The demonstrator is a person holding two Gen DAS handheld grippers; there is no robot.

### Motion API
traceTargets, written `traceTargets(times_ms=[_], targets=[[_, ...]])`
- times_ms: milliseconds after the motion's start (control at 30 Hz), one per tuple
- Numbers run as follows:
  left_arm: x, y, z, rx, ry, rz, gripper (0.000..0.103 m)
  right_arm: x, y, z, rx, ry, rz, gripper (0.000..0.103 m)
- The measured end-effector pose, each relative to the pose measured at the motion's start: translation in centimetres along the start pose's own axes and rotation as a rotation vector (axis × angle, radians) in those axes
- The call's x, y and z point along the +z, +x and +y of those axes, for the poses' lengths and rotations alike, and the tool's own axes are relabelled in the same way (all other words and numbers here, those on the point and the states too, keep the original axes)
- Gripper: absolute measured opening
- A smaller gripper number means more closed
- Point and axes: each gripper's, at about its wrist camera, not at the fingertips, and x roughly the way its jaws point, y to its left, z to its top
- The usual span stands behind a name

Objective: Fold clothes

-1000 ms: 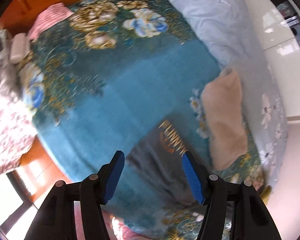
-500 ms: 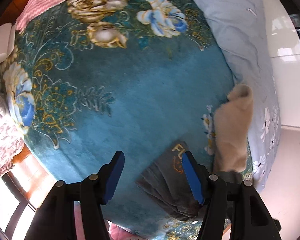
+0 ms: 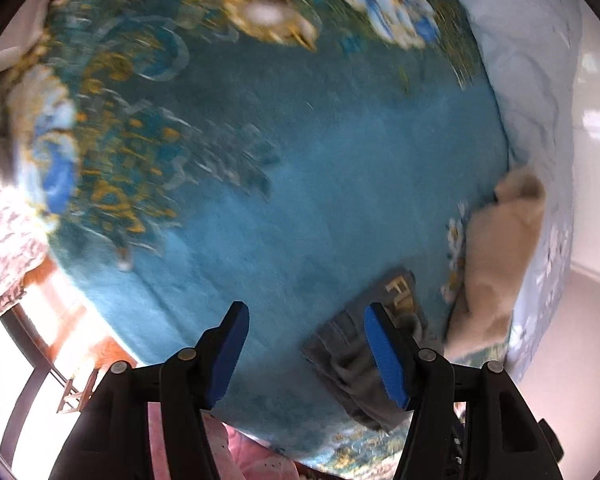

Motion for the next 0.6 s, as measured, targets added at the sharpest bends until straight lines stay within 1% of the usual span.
traceTargets(times_ms=[67,133,233,300,333,400,433,500,533,600], targets=[[-0.4,1.9,-1.8,-0.024,0.069,0.058,0.065,-1.0,-1.1,-2.2,-0.002,0.065,-0.022,0.042],[-1.4,4.5,-3.4,-0.045,0.142,0.134,0.066,-2.3,-2.0,-4.9,-0.017,0.159,-0.041,0.043],[-3.1,8.5,-5.5,-0.064,0.245,0.244,0.069,-5.4,-3.8,-9.5,-0.051,0.317,-0.052,0.043],[-4.4,11.3,-6.0,-0.054,0.274,0.305,0.071,-8.0,-5.0,-12.2,-0.077,0.41,-0.055,0.043],[-4.9,12.7,-5.9,-0.053,0.264,0.336,0.071,-9.3,-5.6,-13.5,-0.09,0.456,-0.056,0.043],[-5.4,15.1,-5.0,-0.08,0.174,0.395,0.072,-11.7,-6.7,-15.3,-0.115,0.529,-0.057,0.043],[-5.6,15.9,-4.5,-0.102,0.126,0.409,0.073,-12.8,-7.3,-16.1,-0.126,0.559,-0.057,0.043],[-6.0,17.1,-3.5,-0.15,0.03,0.425,0.078,-14.6,-8.3,-17.3,-0.145,0.604,-0.057,0.043],[-6.2,17.5,-3.2,-0.162,0.007,0.422,0.079,-15.3,-8.6,-17.6,-0.151,0.616,-0.057,0.043],[-6.7,18.0,-3.0,-0.176,-0.009,0.419,0.081,-16.2,-9.0,-18.1,-0.164,0.631,-0.051,0.043]])
